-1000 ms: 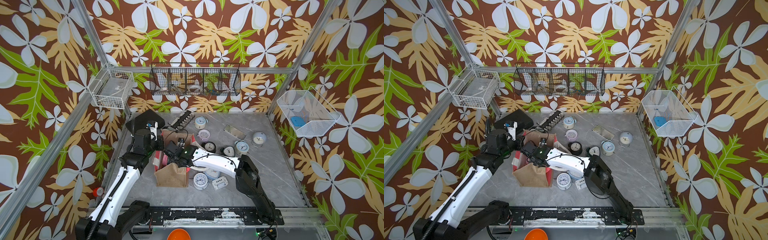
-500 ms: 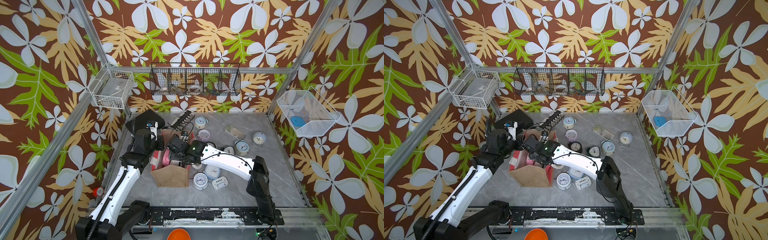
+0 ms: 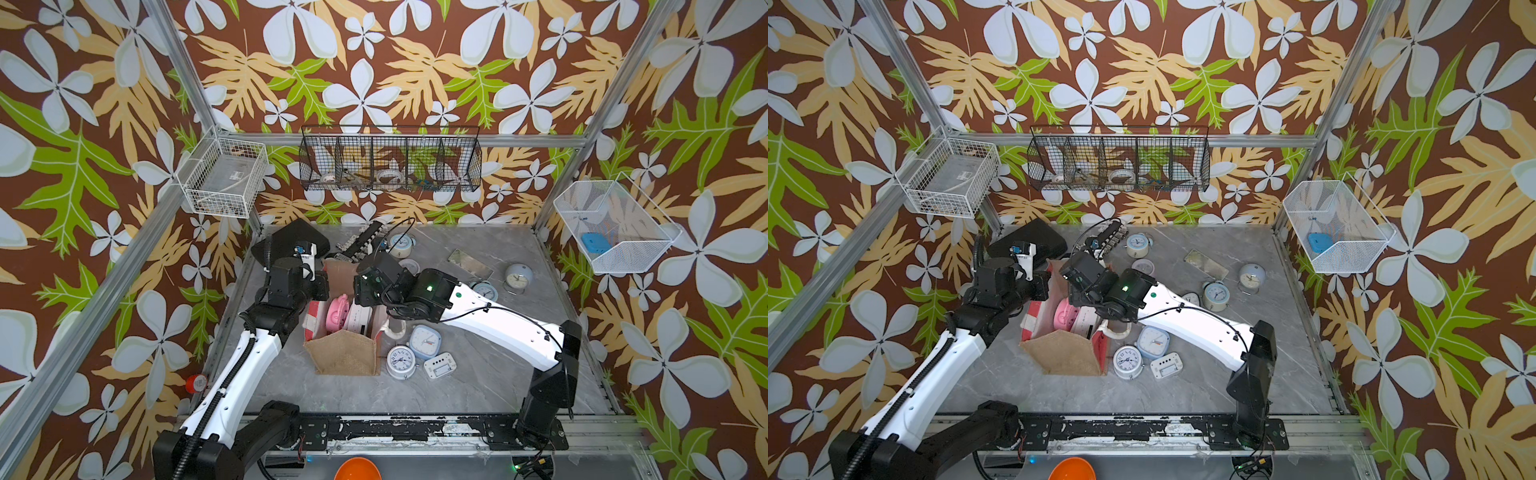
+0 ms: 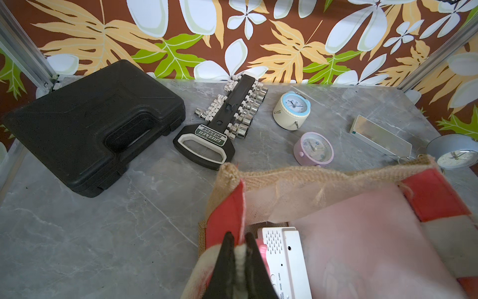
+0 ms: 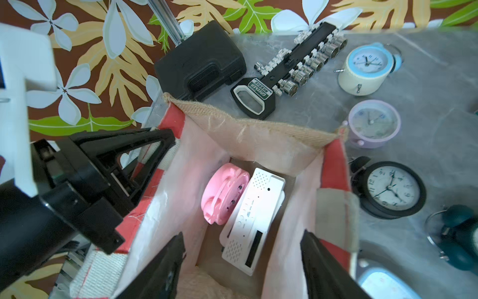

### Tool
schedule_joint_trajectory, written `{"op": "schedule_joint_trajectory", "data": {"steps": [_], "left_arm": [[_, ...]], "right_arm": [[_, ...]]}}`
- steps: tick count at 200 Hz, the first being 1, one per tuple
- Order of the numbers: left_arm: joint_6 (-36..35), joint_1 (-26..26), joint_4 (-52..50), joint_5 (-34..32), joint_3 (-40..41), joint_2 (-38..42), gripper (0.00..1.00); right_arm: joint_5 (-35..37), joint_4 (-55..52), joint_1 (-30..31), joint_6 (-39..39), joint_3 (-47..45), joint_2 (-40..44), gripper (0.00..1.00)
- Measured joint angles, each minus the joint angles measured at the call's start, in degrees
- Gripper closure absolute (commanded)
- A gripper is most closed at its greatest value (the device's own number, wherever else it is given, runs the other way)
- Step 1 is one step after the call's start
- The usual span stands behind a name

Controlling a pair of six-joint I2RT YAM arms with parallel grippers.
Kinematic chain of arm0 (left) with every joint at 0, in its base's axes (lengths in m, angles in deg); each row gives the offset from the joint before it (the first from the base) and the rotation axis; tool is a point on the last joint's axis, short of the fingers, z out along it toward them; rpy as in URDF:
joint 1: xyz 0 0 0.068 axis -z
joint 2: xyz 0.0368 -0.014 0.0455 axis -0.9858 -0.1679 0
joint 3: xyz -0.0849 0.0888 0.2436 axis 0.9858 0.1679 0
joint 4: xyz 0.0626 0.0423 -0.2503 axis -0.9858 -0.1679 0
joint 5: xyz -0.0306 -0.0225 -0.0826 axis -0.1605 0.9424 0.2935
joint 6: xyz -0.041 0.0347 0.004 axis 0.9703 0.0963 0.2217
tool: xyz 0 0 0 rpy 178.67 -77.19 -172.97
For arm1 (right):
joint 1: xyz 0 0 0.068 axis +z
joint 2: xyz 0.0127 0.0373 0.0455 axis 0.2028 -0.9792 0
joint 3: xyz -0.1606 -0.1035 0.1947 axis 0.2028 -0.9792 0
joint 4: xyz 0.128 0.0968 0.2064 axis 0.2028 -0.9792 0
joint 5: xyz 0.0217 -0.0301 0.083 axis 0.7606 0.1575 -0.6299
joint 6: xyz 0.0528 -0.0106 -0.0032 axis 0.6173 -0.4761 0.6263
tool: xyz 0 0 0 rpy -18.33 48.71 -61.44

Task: Put the alarm clock into the canvas bag
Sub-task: Place the alarm at the canvas bag, then pick up the alarm from the center of the board.

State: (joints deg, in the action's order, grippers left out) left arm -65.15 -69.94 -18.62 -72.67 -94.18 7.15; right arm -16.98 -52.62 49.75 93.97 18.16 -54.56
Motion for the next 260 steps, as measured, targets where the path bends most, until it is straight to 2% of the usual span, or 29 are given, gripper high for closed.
{"op": "schedule_joint_trajectory", "data": {"steps": [33, 62, 104, 147, 208, 260], "left_arm": [[-0.02, 0.00, 0.04, -0.11, -0.17, -0.37, 1.00], [-0.02, 0.00, 0.02, -0.46, -0.22, -0.48, 1.00], [-0.02, 0.00, 0.00, -0.68, -0.24, -0.57, 1.00], [-0.04, 0.00, -0.07, -0.90, -0.33, -0.74, 1.00], [-0.02, 0.00, -0.07, -0.85, -0.42, -0.94, 1.00], [-0.02, 0.00, -0.07, -0.83, -0.44, -0.94, 1.00]], "right_arm": [[-0.90, 0.70, -0.94, -8.20, -6.82, 6.82, 0.30], [-0.68, 0.00, -1.84, -11.30, -13.46, 12.68, 0.30], [-1.05, -0.85, -1.77, -10.78, -24.79, 21.14, 0.31], [-4.20, 0.00, -1.40, -5.49, -37.05, 27.30, 0.33], [-7.02, 4.46, 3.23, 0.46, -48.13, 25.49, 0.25], [-7.04, 7.34, 5.73, 0.74, -48.52, 18.27, 0.17]]}}
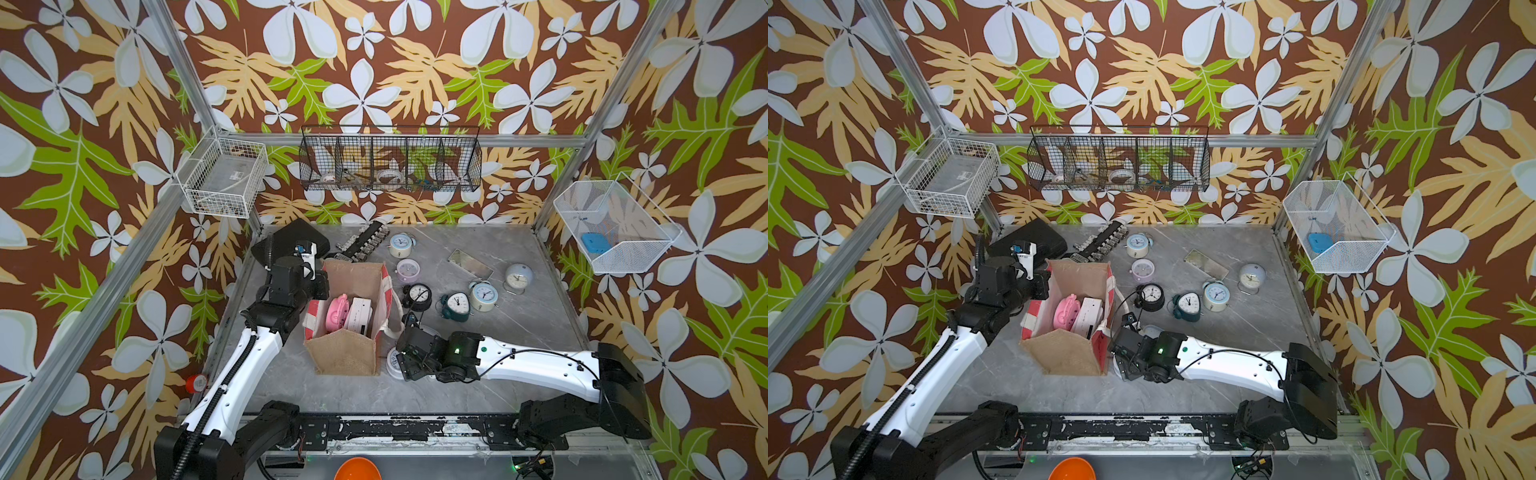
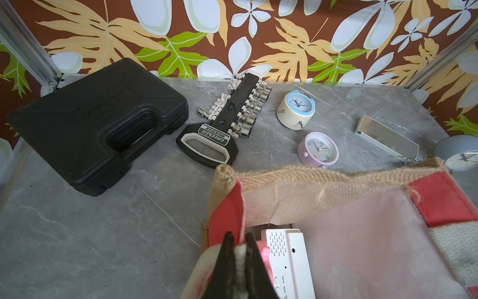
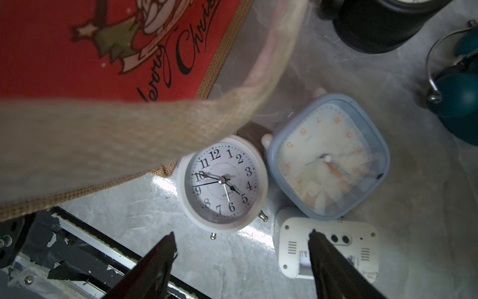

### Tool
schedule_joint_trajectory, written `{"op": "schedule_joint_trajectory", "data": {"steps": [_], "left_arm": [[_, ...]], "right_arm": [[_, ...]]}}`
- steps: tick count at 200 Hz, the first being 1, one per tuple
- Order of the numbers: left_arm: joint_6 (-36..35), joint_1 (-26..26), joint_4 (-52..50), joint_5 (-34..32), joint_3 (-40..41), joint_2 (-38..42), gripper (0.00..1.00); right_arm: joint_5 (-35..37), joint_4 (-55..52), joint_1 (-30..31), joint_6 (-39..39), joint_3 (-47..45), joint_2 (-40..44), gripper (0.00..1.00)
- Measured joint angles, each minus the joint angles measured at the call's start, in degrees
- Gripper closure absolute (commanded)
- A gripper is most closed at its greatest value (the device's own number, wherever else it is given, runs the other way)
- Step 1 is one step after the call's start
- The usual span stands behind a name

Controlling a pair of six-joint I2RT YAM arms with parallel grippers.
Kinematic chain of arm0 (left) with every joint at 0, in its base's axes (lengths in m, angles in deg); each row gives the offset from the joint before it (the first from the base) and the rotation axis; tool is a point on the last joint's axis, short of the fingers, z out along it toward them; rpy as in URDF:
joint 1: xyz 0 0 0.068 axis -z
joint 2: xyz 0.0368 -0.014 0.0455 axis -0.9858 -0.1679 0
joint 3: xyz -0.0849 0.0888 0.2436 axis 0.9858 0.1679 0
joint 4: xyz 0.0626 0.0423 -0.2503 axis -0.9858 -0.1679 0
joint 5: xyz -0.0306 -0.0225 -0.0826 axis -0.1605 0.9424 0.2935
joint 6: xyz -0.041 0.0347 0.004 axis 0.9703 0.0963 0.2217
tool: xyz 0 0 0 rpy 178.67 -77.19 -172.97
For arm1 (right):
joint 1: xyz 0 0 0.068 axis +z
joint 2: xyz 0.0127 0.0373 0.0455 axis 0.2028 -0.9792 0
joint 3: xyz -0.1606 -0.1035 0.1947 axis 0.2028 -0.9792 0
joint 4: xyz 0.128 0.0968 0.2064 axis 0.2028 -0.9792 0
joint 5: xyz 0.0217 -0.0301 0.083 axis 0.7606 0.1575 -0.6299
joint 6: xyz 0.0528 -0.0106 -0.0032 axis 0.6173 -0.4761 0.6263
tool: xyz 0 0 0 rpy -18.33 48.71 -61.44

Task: Put the alarm clock into the canvas bag
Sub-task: Pick up the alarm from the center of the board.

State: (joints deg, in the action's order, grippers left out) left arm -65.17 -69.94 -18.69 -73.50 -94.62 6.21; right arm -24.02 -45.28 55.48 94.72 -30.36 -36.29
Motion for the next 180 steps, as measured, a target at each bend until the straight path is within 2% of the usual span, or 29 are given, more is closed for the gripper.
{"op": "schedule_joint_trajectory", "data": {"steps": [12, 13, 16, 180], "left_arm": [[0.00, 0.00, 0.00, 0.00, 0.00, 0.02, 1.00], [0.00, 0.00, 0.00, 0.00, 0.00, 0.04, 1.00], [0.00, 0.00, 0.00, 0.00, 0.00, 0.04, 1.00], [0.00, 0.00, -0.07, 0.04, 0.00, 0.15, 1.00]], "right_arm": [[-0.17, 0.66, 0.07, -0.13, 0.44, -1.40, 0.07], [-0.17, 0.72, 0.07, -0.15, 0.46, -1.46, 0.03], [-0.22, 0.85, 0.02, -0.20, 0.55, -1.77, 0.00], [-1.31, 3.37, 0.04, -0.15, 4.83, -13.75, 0.00]]}}
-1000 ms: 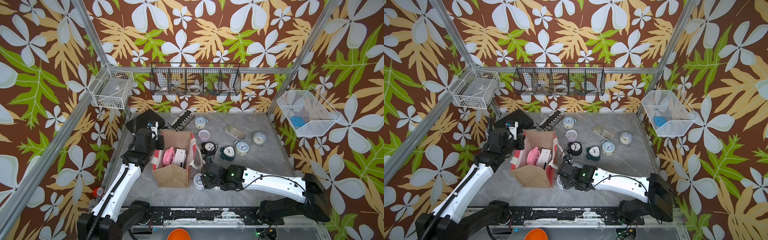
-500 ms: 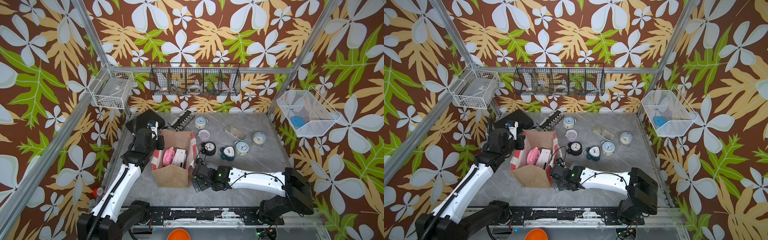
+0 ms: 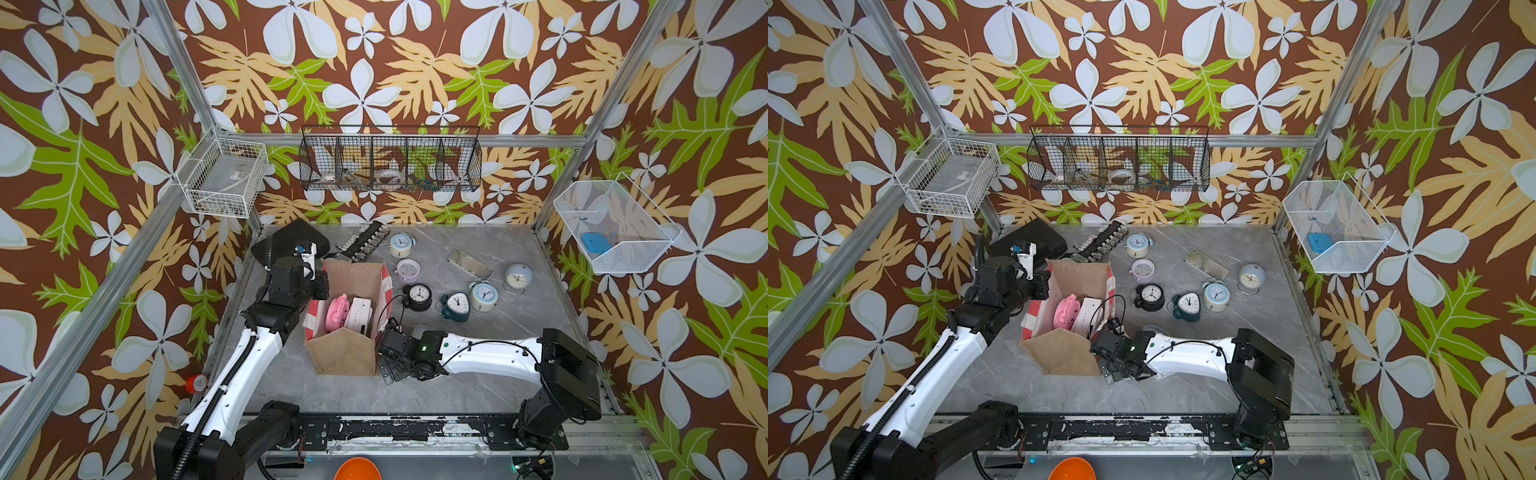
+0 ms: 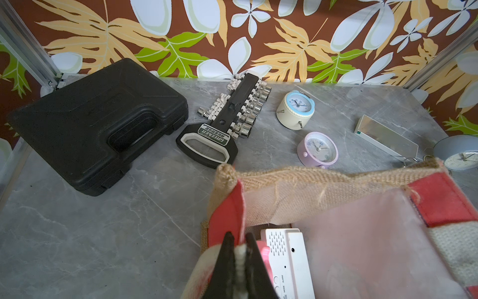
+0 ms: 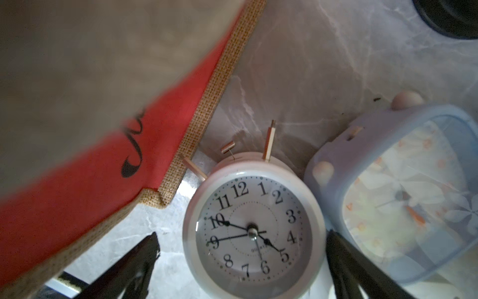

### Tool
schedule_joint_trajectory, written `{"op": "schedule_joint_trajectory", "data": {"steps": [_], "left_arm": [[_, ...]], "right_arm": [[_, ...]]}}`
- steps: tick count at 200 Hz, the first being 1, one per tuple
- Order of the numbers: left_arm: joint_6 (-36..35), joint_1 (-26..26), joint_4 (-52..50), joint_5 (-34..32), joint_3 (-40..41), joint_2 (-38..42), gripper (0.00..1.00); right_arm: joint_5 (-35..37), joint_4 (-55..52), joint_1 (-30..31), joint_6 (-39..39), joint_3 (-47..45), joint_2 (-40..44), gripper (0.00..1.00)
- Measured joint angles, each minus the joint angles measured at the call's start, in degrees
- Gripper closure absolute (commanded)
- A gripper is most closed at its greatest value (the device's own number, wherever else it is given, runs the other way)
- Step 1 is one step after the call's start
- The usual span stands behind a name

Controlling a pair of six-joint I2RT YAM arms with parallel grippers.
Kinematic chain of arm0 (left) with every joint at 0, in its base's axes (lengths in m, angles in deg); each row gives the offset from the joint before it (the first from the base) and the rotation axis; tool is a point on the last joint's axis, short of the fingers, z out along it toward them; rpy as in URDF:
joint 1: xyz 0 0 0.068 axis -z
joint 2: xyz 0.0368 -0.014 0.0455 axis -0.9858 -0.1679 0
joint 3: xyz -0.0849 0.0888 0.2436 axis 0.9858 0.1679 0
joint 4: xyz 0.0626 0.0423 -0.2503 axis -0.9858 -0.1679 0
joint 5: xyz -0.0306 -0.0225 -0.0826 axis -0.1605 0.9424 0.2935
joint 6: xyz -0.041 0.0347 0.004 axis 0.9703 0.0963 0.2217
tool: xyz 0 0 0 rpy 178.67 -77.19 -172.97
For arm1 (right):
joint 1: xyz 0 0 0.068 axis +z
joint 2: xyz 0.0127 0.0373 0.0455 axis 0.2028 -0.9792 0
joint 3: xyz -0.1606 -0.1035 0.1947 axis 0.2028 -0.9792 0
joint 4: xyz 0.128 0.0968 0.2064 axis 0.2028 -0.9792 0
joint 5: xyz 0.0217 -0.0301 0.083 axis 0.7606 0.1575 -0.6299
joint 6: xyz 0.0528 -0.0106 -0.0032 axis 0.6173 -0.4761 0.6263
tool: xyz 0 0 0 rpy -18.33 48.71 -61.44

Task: Put the alarm clock into the canvas bag
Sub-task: Pick up the alarm from the center of the board.

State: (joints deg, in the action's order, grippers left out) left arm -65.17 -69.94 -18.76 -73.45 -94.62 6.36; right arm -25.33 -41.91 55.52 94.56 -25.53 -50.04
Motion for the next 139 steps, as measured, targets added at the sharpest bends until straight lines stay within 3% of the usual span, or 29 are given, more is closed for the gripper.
{"op": "schedule_joint_trajectory", "data": {"steps": [61, 139], "left_arm": [[0.00, 0.00, -0.02, 0.15, 0.00, 0.00, 1.00], [0.00, 0.00, -0.11, 0.13, 0.00, 0.11, 1.00]], "right_arm": [[0.20, 0.24, 0.00, 0.20, 1.09, -3.65, 0.03], [0.63, -0.57, 0.00, 0.39, 1.25, -3.78, 0.18]]}}
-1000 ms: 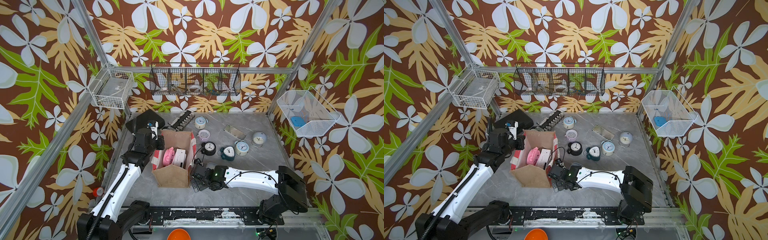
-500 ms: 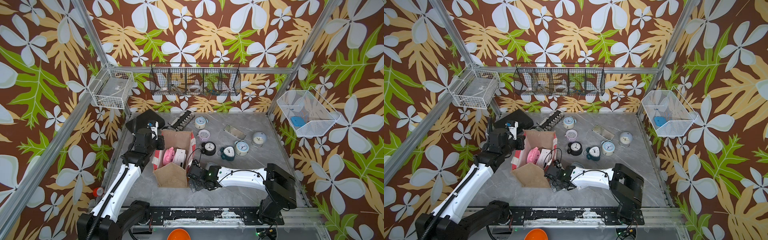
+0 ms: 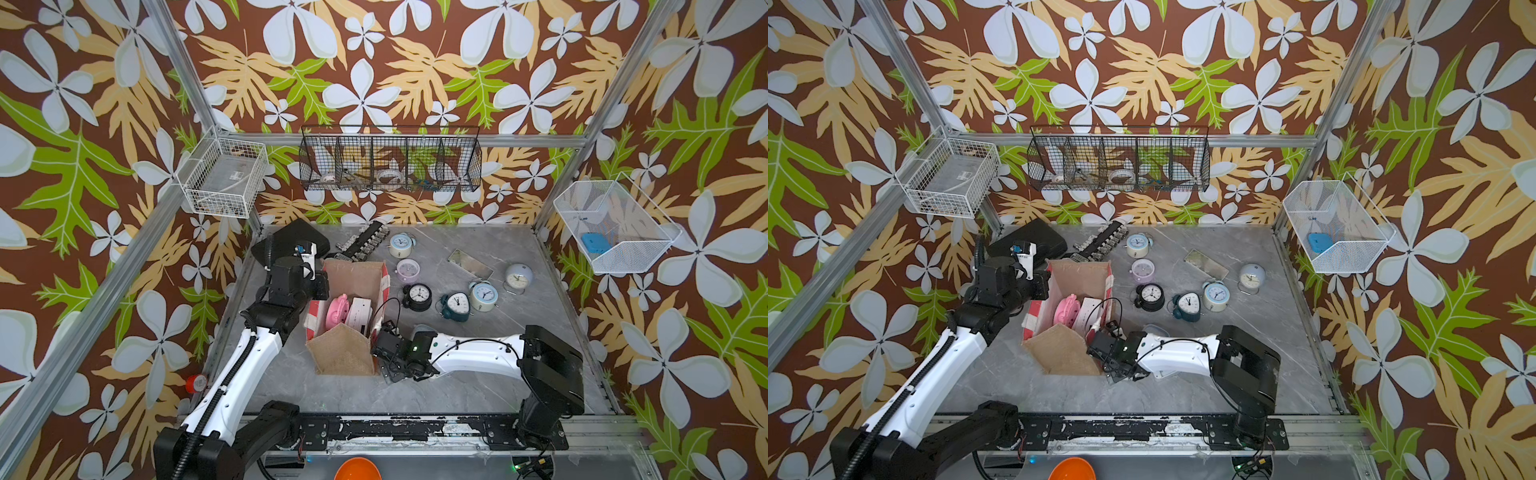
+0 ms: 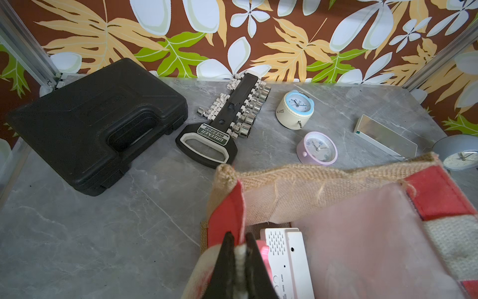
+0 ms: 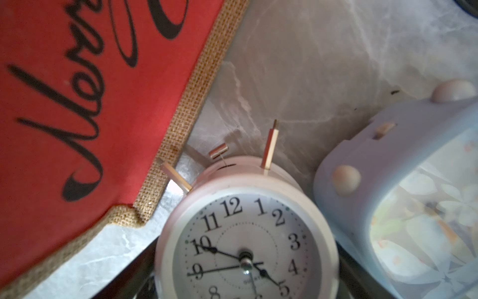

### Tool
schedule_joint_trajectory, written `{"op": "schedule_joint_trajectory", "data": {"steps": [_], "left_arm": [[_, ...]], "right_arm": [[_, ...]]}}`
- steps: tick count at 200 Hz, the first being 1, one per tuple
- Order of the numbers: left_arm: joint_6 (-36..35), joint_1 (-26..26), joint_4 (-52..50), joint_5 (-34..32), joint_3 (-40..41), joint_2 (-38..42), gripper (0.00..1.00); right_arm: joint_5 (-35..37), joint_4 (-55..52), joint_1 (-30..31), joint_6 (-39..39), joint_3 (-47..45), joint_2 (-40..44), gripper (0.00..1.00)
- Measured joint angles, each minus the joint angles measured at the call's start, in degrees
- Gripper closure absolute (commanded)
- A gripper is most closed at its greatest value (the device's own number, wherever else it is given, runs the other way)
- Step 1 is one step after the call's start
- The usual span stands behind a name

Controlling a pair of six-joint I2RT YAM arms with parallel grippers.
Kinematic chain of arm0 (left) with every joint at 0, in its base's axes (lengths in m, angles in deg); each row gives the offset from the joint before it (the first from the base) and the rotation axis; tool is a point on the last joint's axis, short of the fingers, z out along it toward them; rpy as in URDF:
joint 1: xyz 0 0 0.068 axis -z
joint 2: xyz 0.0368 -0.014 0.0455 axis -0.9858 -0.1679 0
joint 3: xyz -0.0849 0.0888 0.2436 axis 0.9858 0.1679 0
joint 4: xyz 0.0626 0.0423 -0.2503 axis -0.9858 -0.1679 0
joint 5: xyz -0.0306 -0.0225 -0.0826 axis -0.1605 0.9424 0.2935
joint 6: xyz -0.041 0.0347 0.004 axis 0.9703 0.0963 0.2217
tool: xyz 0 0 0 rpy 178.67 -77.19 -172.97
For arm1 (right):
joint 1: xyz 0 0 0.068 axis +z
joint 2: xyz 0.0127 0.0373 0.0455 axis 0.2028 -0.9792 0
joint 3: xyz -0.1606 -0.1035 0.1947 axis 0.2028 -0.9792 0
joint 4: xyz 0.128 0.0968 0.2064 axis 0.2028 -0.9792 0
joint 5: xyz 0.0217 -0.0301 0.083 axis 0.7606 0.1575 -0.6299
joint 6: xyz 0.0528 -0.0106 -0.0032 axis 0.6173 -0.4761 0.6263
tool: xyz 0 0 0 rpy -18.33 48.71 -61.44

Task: Put the alarm clock into the canvas bag
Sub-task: Pick up the alarm from the center of the board.

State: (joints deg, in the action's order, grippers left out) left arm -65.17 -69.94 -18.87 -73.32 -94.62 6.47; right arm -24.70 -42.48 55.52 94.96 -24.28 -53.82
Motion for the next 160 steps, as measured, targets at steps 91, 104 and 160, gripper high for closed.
{"op": "schedule_joint_trajectory", "data": {"steps": [91, 104, 160], "left_arm": [[0.00, 0.00, -0.07, -0.04, 0.00, 0.11, 1.00], [0.00, 0.00, -0.07, -0.07, 0.00, 0.11, 1.00], [0.00, 0.00, -0.07, -0.04, 0.00, 0.11, 1.00]], "right_arm": [[0.50, -1.07, 0.00, 0.92, -0.20, 5.05, 0.27], [0.94, -1.62, 0.02, 1.09, -0.20, 6.82, 0.27], [4.44, -5.49, -1.09, 1.05, 0.68, 13.68, 0.28]]}}
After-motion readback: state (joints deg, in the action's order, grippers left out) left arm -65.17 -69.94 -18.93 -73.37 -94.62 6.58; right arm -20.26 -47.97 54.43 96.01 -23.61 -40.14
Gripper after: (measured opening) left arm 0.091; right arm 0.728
